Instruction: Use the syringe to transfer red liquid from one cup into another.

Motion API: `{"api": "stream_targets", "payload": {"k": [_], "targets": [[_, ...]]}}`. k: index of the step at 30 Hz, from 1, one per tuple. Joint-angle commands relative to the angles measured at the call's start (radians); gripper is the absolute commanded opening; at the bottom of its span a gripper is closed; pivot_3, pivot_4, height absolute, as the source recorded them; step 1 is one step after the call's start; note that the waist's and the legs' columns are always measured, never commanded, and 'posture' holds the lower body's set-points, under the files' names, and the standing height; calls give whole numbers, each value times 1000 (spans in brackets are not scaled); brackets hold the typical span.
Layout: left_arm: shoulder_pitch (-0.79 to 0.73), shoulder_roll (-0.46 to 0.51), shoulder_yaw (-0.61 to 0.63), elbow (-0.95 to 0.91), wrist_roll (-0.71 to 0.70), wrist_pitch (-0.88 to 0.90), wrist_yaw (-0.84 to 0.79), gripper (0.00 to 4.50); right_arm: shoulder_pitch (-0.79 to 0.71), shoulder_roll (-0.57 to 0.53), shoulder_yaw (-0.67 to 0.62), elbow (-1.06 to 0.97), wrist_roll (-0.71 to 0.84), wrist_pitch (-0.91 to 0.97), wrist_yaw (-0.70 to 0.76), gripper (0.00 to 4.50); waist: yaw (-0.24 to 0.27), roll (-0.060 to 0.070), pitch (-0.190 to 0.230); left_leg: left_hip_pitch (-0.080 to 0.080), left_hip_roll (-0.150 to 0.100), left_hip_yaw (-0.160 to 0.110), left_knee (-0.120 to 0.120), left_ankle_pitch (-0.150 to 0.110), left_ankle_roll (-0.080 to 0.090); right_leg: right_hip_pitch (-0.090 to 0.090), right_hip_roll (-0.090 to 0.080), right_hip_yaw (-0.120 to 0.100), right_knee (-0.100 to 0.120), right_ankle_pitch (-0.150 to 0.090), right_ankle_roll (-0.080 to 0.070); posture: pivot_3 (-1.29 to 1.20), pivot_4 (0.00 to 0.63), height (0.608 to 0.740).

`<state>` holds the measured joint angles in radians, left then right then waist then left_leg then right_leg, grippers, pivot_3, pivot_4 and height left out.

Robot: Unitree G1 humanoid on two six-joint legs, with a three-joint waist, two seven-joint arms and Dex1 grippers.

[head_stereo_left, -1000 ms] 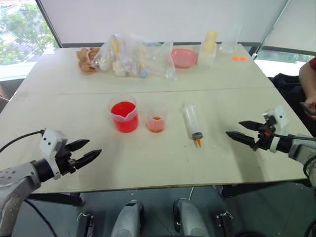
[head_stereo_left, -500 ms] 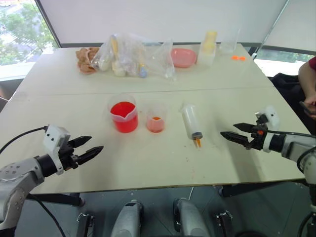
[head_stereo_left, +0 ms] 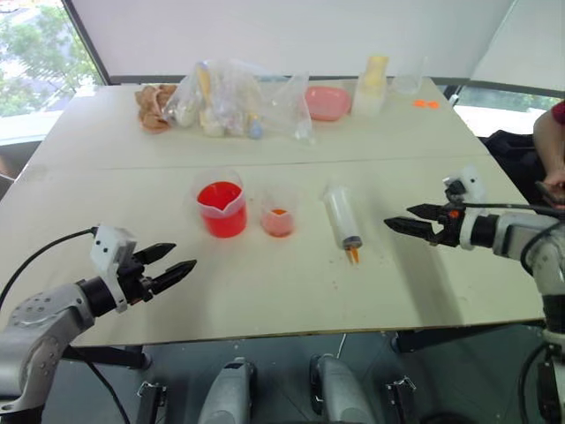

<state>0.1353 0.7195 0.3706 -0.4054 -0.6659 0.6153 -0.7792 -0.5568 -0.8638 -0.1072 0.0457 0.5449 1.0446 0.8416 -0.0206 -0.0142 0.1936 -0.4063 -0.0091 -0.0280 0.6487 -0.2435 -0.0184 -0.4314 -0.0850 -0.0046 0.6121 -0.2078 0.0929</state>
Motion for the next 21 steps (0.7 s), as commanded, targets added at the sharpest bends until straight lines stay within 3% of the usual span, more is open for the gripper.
{"api": "stream_targets", "payload": {"k": [1,4,11,16,21], "targets": [[-1,26,35,-43,-33,11,-14,3431,-218,33,130,76,-34,156,-23,4457,-10,0,0,0,2,1,0,0,0,0,2,1,0,0,-1,0,150,740],[18,10,28,-71,-34,10,4,3431,-343,67,209,192,-51,217,9,4457,-7,-1,0,0,4,0,-1,0,0,-1,5,0,0,1,-2,0,150,740],[66,-56,-6,-117,-9,-22,53,3431,-614,182,422,580,-212,113,116,4457,7,0,0,-3,2,2,-1,0,0,-4,4,1,0,1,-2,0,150,740],[113,-70,10,-175,-25,-13,72,3431,-725,306,450,854,-314,13,129,4457,3,-1,0,-2,1,2,-2,0,0,-4,5,1,0,1,-2,0,150,740],[144,-62,18,-219,-20,-7,89,3431,-771,392,481,1000,-413,-54,154,4457,2,0,0,-2,1,2,-2,0,0,-4,5,1,0,2,-2,0,150,740]]}}
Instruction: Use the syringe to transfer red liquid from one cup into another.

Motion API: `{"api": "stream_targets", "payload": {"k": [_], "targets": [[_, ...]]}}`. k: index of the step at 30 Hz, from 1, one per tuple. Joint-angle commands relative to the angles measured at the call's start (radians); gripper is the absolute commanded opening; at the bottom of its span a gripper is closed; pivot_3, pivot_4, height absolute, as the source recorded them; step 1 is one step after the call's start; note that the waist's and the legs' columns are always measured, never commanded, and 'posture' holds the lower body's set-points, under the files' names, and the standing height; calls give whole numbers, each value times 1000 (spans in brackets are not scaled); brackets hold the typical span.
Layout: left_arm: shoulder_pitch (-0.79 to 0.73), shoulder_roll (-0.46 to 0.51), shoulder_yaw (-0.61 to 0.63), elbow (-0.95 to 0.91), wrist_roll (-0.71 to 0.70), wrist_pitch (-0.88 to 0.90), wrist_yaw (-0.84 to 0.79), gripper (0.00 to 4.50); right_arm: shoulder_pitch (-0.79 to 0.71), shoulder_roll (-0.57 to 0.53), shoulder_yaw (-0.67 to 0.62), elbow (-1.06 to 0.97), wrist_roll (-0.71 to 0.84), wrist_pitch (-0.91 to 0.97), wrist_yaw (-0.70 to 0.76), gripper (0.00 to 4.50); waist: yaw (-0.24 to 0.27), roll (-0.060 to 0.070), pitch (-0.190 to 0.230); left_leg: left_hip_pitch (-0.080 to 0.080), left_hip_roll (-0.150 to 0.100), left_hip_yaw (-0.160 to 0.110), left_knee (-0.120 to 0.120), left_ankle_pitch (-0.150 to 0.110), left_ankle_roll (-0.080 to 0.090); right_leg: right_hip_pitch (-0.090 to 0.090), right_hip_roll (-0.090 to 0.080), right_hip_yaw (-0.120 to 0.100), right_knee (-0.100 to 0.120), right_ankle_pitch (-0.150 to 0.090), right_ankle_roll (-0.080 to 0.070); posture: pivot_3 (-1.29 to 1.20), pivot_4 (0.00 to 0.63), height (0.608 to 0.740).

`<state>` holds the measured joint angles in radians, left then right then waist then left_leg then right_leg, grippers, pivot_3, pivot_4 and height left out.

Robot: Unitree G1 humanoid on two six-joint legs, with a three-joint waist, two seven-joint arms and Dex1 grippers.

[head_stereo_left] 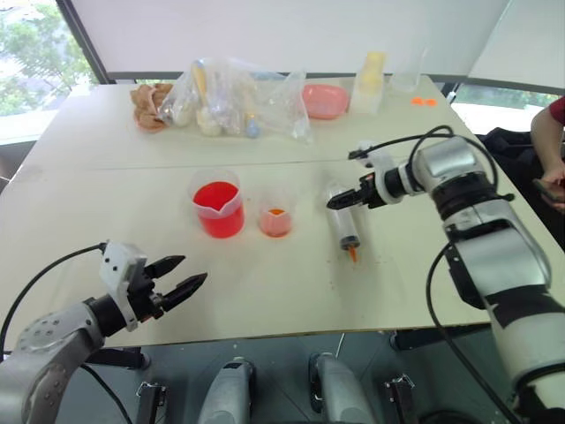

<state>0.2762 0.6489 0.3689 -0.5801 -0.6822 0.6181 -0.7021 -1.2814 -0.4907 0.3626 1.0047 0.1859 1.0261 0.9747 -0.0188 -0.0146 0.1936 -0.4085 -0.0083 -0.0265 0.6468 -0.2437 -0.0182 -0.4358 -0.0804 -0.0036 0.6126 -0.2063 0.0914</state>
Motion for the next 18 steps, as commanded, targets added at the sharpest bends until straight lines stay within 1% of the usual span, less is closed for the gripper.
{"api": "stream_targets", "payload": {"k": [1,4,5,7,11,12,18], "targets": [[2,8,15,-51,-2,-8,19,3431,-49,31,14,66,-73,-40,20,4457,0,0,0,0,0,0,0,0,0,0,0,0,0,0,0,0,150,740],[-4,3,-10,-53,19,-18,33,3431,-56,70,-8,136,-107,-20,-28,4457,-2,0,0,1,0,0,0,0,0,1,0,0,0,0,0,0,150,740],[-5,0,-16,-49,25,-23,34,3431,-56,81,-16,151,-117,-18,-47,4230,-2,-1,-1,1,0,0,0,0,0,1,0,0,0,0,0,0,150,740],[-8,-8,-31,-43,36,-30,38,3431,-57,102,-27,173,-135,-9,-63,3657,-2,-1,-1,2,0,0,0,0,0,2,1,0,0,0,0,0,150,740],[-15,-13,-48,-36,50,-39,41,3431,-50,129,-59,186,-158,13,-95,1647,-3,-2,-2,2,0,0,0,0,0,2,1,0,0,0,0,0,150,740],[-17,-13,-47,-35,50,-39,39,3431,-46,133,-65,184,-163,20,-97,1419,-4,-2,-2,3,0,0,0,0,0,2,1,0,1,0,0,0,150,740],[-38,0,-27,-5,46,-36,23,3431,-20,130,-135,147,-149,88,-108,1405,-3,-3,-3,4,0,-1,0,0,0,4,1,0,1,0,0,0,150,740]]}}
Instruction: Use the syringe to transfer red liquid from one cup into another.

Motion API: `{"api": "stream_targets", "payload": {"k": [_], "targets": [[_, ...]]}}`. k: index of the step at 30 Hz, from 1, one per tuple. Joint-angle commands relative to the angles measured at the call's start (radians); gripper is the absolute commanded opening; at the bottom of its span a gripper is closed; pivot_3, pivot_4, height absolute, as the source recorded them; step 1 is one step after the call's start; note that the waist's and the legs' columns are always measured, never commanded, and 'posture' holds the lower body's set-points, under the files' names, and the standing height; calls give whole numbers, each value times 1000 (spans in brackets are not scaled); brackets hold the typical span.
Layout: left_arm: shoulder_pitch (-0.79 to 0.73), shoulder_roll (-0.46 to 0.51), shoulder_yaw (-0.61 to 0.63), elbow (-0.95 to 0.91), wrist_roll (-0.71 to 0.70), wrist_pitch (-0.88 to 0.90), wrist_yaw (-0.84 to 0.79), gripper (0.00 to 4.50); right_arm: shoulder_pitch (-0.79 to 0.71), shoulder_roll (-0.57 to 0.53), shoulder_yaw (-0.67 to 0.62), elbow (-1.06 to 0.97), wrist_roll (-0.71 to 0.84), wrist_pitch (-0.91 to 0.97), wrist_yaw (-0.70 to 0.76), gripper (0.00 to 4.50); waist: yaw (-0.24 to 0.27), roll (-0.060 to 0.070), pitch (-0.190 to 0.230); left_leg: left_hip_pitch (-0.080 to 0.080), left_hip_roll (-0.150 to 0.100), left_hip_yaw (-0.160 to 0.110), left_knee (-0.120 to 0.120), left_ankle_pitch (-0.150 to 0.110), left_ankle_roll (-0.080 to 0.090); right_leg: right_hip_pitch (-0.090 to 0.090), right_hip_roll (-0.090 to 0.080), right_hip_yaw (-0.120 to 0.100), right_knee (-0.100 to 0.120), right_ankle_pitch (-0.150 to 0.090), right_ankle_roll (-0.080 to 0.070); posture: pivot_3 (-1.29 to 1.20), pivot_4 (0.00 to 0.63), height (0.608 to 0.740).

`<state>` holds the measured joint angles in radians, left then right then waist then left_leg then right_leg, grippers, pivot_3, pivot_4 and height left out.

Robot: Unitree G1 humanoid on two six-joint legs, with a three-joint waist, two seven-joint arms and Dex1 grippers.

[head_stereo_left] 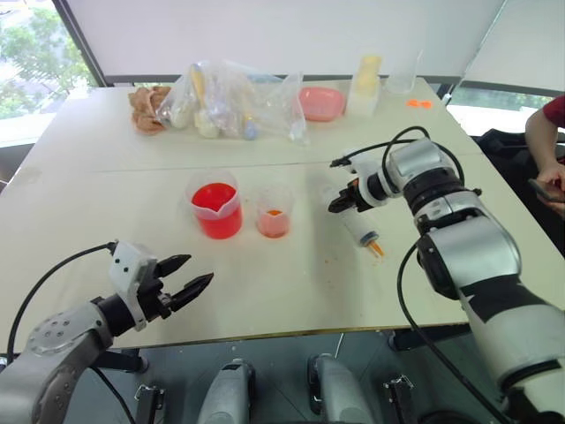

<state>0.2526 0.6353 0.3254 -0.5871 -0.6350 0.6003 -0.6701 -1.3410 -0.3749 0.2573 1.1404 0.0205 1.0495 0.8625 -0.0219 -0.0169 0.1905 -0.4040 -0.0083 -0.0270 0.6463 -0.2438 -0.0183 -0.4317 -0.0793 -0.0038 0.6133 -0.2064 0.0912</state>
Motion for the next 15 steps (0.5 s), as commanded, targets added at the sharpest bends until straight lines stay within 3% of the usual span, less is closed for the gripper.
{"api": "stream_targets", "payload": {"k": [1,5,7,11,15], "targets": [[-18,20,28,11,-6,-18,-15,3431,39,7,-55,-17,27,45,-1,1405,0,0,0,0,0,0,0,0,0,0,0,0,0,0,0,0,150,740],[-41,73,112,74,-55,11,-54,3431,-17,-42,-312,-284,168,-206,-56,1405,-4,3,3,-1,0,0,0,0,0,-1,0,0,0,0,0,0,150,740],[-57,104,136,117,-64,15,-79,3431,0,-32,-375,-451,214,-284,-78,1405,-8,6,5,-6,0,2,1,0,0,-8,0,1,2,2,2,0,150,740],[-130,135,144,221,-48,1,-92,3431,131,15,-333,-792,173,-569,-137,1405,-11,4,3,-5,1,0,-2,0,0,-9,2,0,5,3,5,0,150,740],[-193,125,135,286,-49,1,-86,3431,210,166,-302,-964,204,-714,-209,1405,-26,2,2,-4,2,-1,-2,0,0,-7,2,-1,5,3,5,0,150,740]]}}
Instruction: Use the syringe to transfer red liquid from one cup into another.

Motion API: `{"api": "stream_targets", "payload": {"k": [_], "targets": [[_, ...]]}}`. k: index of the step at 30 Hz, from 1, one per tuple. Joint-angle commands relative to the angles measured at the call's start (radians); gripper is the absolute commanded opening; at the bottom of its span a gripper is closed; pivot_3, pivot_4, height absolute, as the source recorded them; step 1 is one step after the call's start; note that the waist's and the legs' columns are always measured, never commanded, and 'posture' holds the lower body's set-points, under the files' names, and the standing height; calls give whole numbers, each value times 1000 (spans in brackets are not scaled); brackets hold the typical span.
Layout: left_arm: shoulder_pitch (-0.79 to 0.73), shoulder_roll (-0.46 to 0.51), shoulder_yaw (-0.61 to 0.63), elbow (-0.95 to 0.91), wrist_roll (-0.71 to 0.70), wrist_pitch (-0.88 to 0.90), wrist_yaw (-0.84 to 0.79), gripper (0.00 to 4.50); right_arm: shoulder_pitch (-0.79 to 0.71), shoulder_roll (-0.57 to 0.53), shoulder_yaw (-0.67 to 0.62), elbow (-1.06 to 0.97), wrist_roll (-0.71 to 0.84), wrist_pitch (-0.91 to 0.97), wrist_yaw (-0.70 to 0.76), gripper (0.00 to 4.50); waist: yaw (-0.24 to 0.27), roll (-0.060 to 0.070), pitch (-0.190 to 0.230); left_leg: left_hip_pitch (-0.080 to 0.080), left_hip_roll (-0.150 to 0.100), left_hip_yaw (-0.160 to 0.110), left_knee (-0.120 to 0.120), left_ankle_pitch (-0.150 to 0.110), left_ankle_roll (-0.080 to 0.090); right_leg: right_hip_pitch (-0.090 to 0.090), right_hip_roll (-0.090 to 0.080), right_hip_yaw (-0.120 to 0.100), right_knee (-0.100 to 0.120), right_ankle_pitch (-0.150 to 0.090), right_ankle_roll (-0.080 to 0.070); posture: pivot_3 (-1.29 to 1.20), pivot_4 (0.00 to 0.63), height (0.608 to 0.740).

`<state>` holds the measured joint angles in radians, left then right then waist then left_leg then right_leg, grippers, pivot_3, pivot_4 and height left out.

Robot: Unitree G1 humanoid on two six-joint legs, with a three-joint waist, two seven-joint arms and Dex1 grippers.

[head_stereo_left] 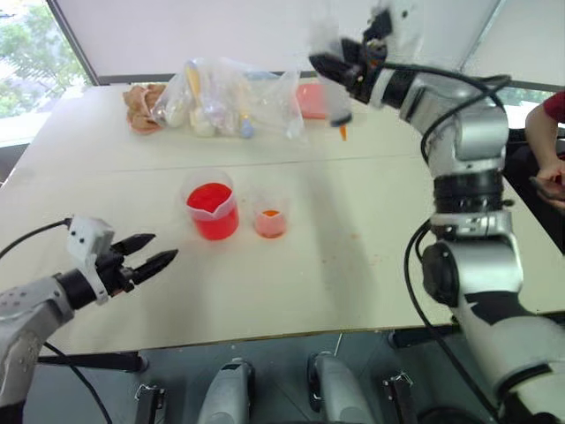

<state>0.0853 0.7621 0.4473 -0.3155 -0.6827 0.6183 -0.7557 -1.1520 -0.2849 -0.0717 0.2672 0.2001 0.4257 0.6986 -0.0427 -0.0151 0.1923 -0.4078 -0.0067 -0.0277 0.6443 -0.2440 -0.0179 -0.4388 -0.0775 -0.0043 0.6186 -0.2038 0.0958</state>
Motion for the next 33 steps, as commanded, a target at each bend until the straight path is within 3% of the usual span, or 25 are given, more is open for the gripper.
{"api": "stream_targets", "payload": {"k": [1,6,12,17,26,33], "targets": [[-33,0,10,26,3,-20,-5,3431,26,117,17,-102,44,-92,-72,1405,-8,0,0,0,0,1,0,0,0,-1,0,1,0,0,0,0,150,740],[-46,24,14,62,16,-20,-37,3431,45,303,-19,-106,156,-104,-165,1405,0,1,0,0,2,0,1,0,0,-2,0,1,2,0,-1,0,150,740],[16,148,87,134,84,-41,-101,3431,58,449,-7,-78,227,-109,-214,1405,-3,1,1,0,3,-2,0,0,0,-2,-1,1,1,-1,-3,0,150,740],[-9,120,107,188,96,-95,-88,3431,137,538,56,-83,242,-121,-226,1405,0,1,1,-1,3,-3,-1,0,-1,-3,-2,1,0,-2,-4,0,150,740],[-134,79,105,179,62,-86,-44,3431,230,542,217,83,132,-325,-206,1405,-3,0,0,-1,2,-2,-1,0,-1,-3,-3,1,0,0,-1,0,150,740],[-226,123,117,172,-2,-25,-65,3431,203,535,224,237,81,-512,-201,1405,-2,0,0,-1,2,-2,-1,0,-1,-3,-2,1,0,0,-1,0,150,740]]}}
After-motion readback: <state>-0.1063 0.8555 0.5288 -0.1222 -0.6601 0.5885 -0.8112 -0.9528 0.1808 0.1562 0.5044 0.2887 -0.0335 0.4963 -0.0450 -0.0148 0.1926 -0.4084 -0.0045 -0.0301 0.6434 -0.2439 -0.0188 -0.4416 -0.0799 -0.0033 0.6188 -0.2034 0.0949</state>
